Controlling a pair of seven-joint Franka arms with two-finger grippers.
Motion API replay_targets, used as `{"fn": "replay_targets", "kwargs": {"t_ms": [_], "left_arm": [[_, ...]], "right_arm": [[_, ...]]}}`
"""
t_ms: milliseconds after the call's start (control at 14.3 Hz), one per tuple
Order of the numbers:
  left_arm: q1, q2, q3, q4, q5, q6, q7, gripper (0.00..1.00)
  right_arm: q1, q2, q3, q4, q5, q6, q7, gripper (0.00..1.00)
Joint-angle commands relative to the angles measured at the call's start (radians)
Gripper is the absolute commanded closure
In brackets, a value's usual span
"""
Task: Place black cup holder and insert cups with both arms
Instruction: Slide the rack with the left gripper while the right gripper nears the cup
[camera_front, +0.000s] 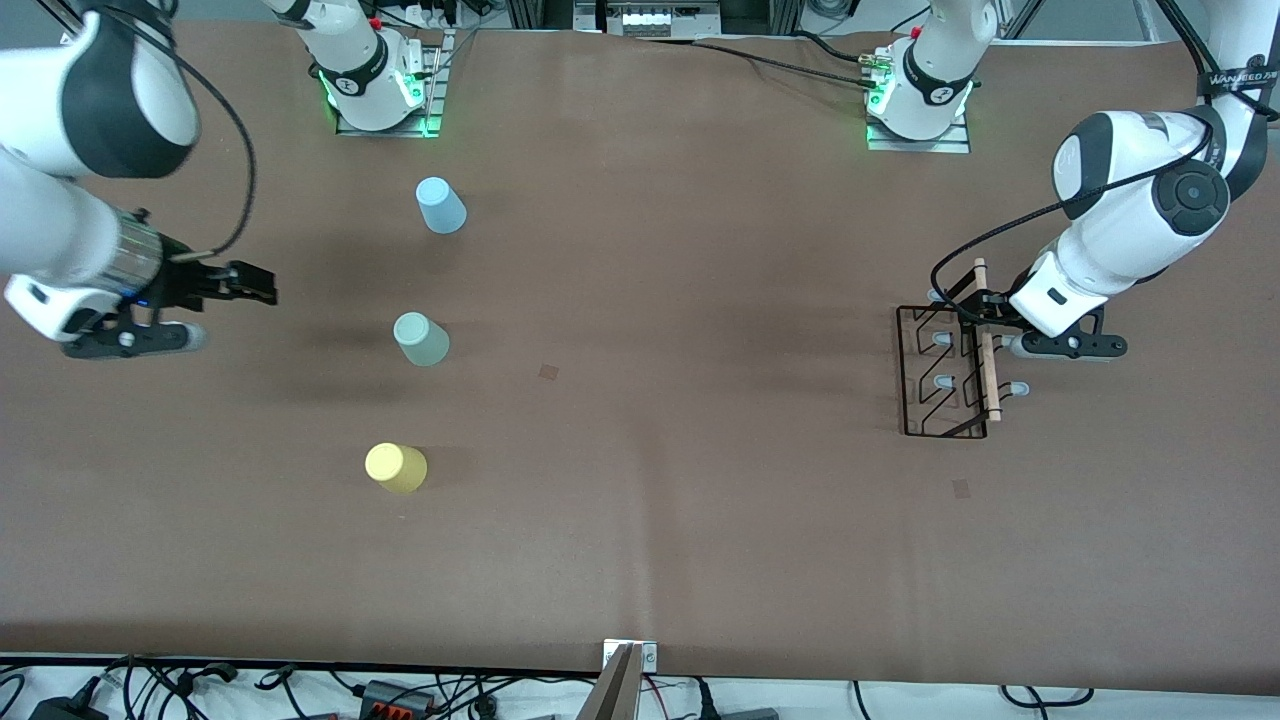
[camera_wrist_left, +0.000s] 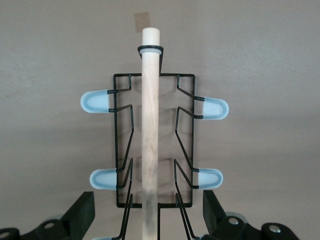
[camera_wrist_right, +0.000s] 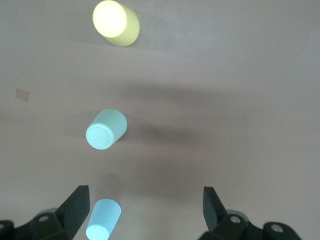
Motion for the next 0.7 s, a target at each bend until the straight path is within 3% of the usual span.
{"fn": "replay_targets", "kwargs": {"t_ms": [0, 210, 490, 630], "left_arm": [[0.002, 0.023, -0.007, -0.013, 0.010, 0.047, 0.011, 0.25], [0.002, 0.031, -0.007, -0.013, 0.010, 0.053, 0.011, 0.49], [0.007, 0.039, -0.008, -0.012, 0.010, 0.055, 0.008, 0.98], [0.001, 0.036, -0.013, -0.001, 0.011, 0.044, 0.008, 0.99]], "right_arm": [[0.034, 0.035, -0.001, -0.001, 0.000, 0.031, 0.047, 0.00], [0.063, 0.067, 0.001, -0.046, 0.000, 0.106, 0.097, 0.00], [0.126, 0.084, 0.001, -0.150, 0.001, 0.220, 0.166, 0.00], [0.153, 0.124, -0.001, -0.156, 0.001, 0.249, 0.217, 0.00]]}}
